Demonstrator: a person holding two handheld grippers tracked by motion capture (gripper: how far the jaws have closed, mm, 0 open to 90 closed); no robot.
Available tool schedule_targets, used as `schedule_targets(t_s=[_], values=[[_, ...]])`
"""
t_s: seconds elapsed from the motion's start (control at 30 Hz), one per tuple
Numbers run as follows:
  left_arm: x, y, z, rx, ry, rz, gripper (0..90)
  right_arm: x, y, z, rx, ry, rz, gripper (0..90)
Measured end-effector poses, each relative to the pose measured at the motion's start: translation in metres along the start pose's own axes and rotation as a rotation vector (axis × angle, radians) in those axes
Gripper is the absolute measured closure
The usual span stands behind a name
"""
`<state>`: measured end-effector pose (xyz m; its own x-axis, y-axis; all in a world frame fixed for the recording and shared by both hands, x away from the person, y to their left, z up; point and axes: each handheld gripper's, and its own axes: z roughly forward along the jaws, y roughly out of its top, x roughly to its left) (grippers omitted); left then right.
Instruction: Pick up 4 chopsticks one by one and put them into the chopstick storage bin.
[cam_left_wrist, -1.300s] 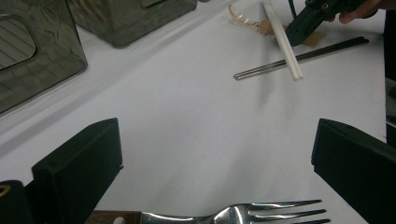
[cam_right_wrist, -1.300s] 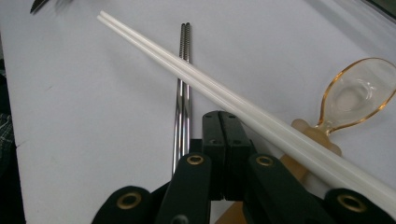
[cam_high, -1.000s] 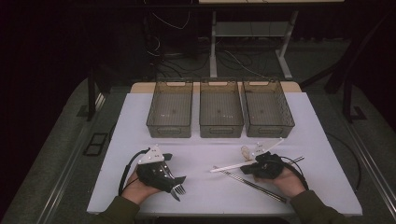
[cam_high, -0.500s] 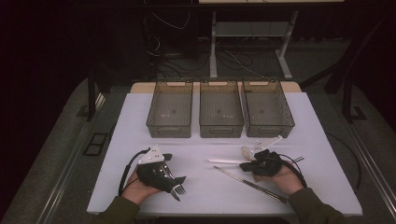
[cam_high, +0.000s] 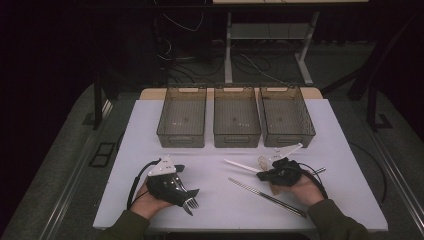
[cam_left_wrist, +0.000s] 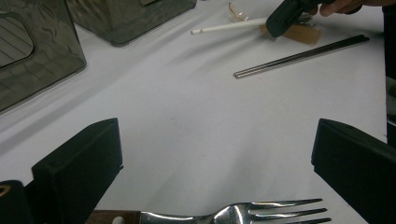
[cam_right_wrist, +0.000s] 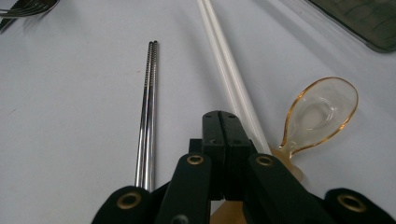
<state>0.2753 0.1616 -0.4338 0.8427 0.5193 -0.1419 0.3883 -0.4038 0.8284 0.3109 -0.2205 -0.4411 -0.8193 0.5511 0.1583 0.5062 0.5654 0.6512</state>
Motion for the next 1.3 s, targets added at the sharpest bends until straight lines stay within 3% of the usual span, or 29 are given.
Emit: schedule_targets(t_s=[0.97,1.13,1.3], values=[[0.0,0.0,0.0,0.0,0.001,0.002,0.3,-0.002,0.0,-0.005,-0.032,-0.008,0.012,90.0],[0.0,0.0,0.0,-0.002,-0.002,0.001,0.3,-0.001,0.001,-0.015,-0.077,0.013,0.015,87.9],[-0.001,0.0,0.0,-0.002,-0.001,0.001,0.3,-0.006,-0.002,-0.035,-0.124,0.003,0.02,84.2]])
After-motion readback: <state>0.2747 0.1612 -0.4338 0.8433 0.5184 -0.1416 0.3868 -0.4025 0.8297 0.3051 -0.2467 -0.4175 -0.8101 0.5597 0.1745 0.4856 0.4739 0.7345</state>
